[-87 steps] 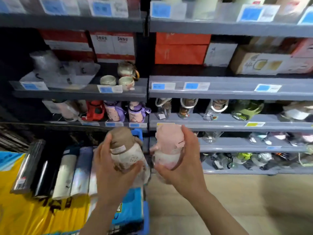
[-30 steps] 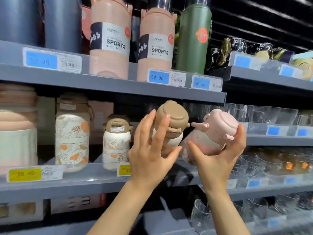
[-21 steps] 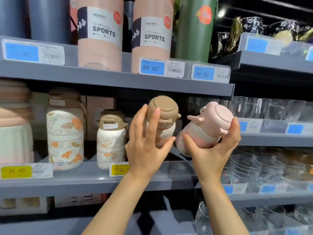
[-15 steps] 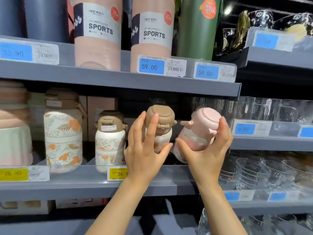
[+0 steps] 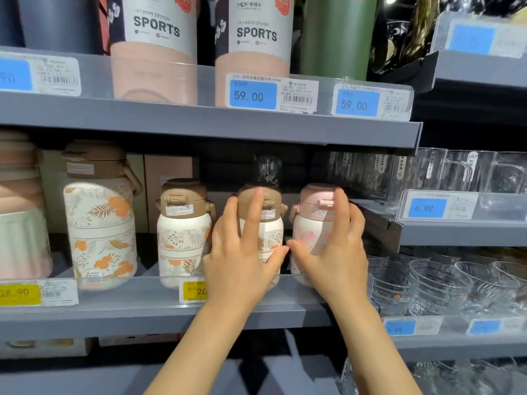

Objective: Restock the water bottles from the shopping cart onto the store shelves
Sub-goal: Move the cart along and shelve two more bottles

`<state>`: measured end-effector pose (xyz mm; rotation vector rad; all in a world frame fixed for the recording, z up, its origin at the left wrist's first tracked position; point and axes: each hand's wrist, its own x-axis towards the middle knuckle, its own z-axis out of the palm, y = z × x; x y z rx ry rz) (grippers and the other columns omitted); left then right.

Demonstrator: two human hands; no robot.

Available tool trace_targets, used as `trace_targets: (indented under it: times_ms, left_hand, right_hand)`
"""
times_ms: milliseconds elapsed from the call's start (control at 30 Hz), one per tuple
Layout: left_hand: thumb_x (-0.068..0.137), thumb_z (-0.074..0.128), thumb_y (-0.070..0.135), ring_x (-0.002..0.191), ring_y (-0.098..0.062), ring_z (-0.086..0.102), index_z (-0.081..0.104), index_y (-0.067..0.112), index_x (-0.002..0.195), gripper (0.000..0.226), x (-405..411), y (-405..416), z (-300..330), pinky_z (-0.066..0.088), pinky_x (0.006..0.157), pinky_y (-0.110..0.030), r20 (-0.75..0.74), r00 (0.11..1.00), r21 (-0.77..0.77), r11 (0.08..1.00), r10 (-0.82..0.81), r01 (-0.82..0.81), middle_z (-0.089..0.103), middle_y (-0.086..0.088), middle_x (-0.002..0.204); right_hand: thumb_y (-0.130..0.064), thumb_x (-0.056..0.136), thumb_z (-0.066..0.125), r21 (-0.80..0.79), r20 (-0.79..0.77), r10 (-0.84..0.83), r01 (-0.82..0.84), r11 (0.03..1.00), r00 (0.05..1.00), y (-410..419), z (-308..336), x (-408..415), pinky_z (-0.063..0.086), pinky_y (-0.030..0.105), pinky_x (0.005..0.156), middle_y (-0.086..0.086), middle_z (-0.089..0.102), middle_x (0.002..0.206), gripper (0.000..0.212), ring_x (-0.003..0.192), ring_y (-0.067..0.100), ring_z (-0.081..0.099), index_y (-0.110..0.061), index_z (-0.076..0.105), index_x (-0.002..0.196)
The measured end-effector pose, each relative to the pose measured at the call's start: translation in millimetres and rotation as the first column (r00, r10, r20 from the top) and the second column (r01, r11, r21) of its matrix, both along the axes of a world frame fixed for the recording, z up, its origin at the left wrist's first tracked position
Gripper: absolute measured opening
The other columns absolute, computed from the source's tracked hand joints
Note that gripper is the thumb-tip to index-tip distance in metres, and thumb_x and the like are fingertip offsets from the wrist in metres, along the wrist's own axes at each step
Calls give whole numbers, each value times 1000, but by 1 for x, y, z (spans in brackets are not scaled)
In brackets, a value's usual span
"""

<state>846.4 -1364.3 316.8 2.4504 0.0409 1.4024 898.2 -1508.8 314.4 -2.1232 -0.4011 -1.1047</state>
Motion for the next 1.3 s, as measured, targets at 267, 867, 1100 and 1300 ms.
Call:
trace_targets:
  times_ms: [267,867,1100,1300]
  left_hand:
    - [71,74,50,110,-41,56,-2,45,143,105,-6,-1,-3,54,65,-51,-58,998,-46,998,-39,36,21,-7,156]
    - [87,57,31,105,-12,58,59,12,125,42,-52,26,-39,42,88,-18,212,973,-17,995,-93,99,65,0,116]
    - [88,56,26,80,-5,62,70,14,95,20,-138,111,-85,50,76,-23,190,970,-233,952,-155,197,65,12,89]
    - [88,54,29,77,1,61,68,21,93,17,-247,224,-119,50,71,-17,78,995,-334,939,-56,79,64,17,84]
  right_hand:
    - [-39,64,81,-20,-17,-18,17,1000,1000,3,1,-6,51,43,74,5,21,149,111,113,38,54,-37,6,146]
    - [-22,85,65,1,150,126,-128,992,981,2,-31,-61,39,29,100,11,50,132,52,123,24,46,-6,49,132]
    - [-22,87,58,-17,97,370,-371,929,924,82,-72,-124,45,24,90,0,63,106,27,101,14,58,-8,64,109]
    - [-24,86,65,119,-224,610,-599,791,760,207,-102,-202,44,12,77,-13,63,95,16,85,2,58,-22,66,102]
